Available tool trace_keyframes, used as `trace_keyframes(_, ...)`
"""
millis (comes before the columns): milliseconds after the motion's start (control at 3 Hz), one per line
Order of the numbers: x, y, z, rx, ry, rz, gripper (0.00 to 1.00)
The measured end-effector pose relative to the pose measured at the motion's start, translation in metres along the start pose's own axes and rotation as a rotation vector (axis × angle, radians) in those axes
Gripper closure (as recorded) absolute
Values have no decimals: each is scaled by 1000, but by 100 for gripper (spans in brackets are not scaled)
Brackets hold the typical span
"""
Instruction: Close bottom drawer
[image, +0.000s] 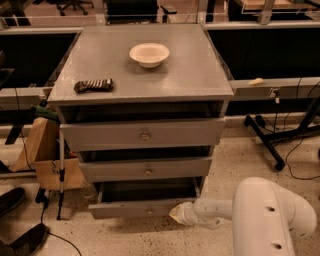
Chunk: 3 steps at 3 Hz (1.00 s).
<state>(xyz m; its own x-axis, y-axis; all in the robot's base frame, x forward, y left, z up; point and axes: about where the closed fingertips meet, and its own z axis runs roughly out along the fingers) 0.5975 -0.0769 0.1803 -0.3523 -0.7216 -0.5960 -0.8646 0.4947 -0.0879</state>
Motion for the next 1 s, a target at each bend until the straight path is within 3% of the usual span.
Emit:
trace_keyframes(333, 32, 19, -24, 44, 29, 25, 100)
trace_keyframes(667, 57, 29, -35, 69, 42, 26, 100)
trace_keyframes(1000, 62, 26, -36, 83, 42, -15, 100)
